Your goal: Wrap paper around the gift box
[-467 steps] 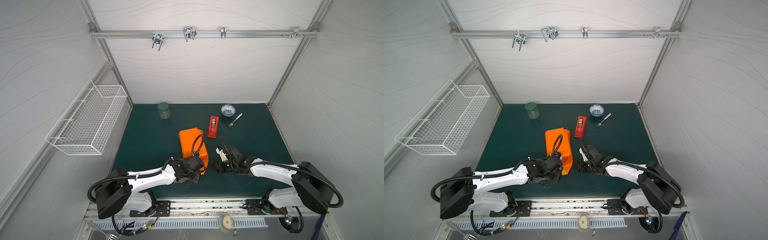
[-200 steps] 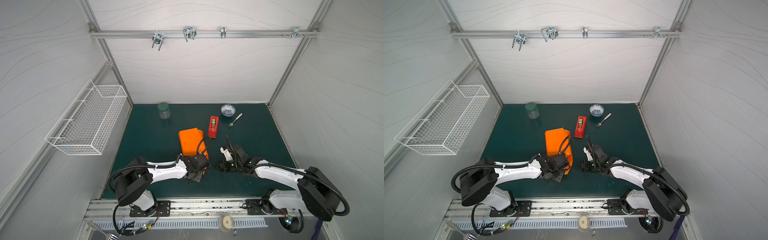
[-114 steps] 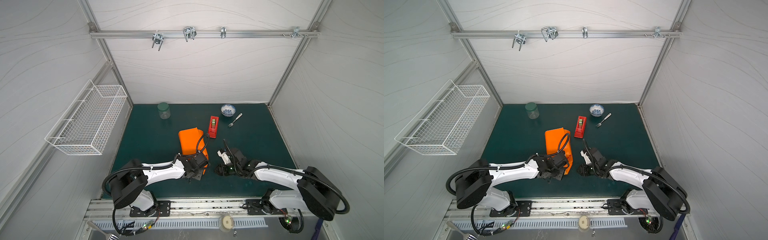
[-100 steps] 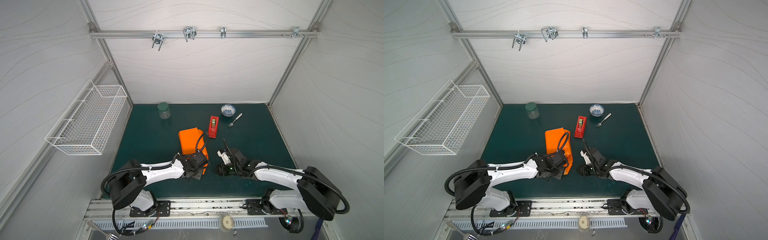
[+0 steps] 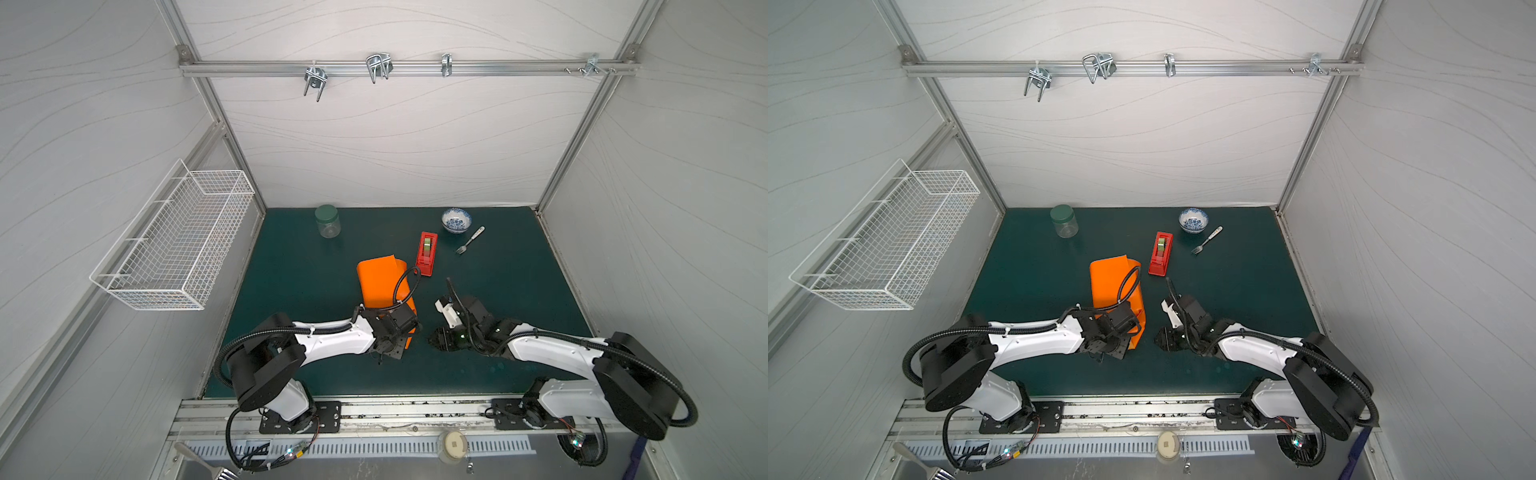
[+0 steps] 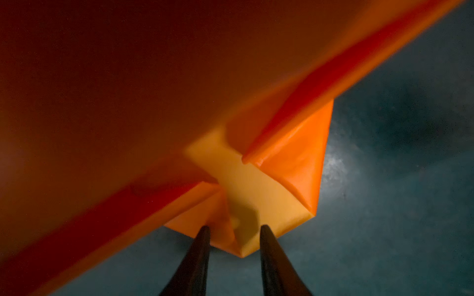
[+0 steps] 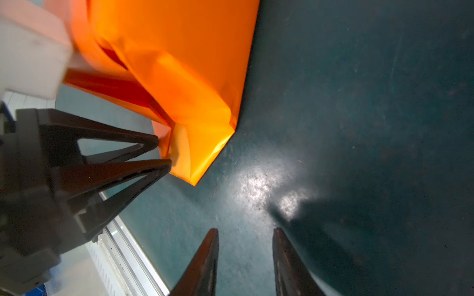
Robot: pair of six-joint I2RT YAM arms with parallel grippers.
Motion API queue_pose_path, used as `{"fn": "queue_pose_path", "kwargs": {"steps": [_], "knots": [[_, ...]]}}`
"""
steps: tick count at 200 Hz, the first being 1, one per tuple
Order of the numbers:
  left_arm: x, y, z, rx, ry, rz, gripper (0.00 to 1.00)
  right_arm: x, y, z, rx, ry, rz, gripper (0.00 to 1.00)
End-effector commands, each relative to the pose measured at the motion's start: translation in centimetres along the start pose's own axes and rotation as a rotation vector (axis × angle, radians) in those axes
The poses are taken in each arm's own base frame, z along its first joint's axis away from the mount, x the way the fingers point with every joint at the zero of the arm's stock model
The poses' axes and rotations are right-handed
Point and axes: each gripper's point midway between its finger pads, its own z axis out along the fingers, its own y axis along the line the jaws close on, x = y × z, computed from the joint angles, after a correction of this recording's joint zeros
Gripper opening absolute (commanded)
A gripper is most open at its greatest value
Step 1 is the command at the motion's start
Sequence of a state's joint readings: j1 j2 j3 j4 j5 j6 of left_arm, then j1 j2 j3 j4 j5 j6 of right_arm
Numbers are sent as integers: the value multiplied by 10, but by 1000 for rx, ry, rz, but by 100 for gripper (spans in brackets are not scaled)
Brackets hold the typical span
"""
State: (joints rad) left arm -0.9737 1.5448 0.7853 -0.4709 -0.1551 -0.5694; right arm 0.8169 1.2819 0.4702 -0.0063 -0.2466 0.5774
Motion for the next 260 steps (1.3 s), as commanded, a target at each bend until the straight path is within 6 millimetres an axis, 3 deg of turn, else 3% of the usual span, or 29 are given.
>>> {"fn": "queue_pose_path", "kwargs": {"steps": [1, 53, 90, 147, 183, 260], "knots": [[-7, 1, 2, -33, -10, 3, 28, 2, -2, 1, 5, -5, -13, 37], [2, 8, 10, -65, 14, 5, 12, 2, -4, 0, 9, -8, -9, 37], [-6, 3, 5, -44, -15, 1, 0, 2, -2, -1, 4, -9, -11, 37], [-21, -3, -10, -16, -52, -7, 0, 2, 4, 0, -33, -20, -53, 36], [-28, -8, -16, 65, -26, -29, 0, 3, 21, 4, -83, -82, -240, 34], [-34, -5, -22, 190, 22, -89, 0, 28, 44, 25, -44, -182, -793, 30]]}}
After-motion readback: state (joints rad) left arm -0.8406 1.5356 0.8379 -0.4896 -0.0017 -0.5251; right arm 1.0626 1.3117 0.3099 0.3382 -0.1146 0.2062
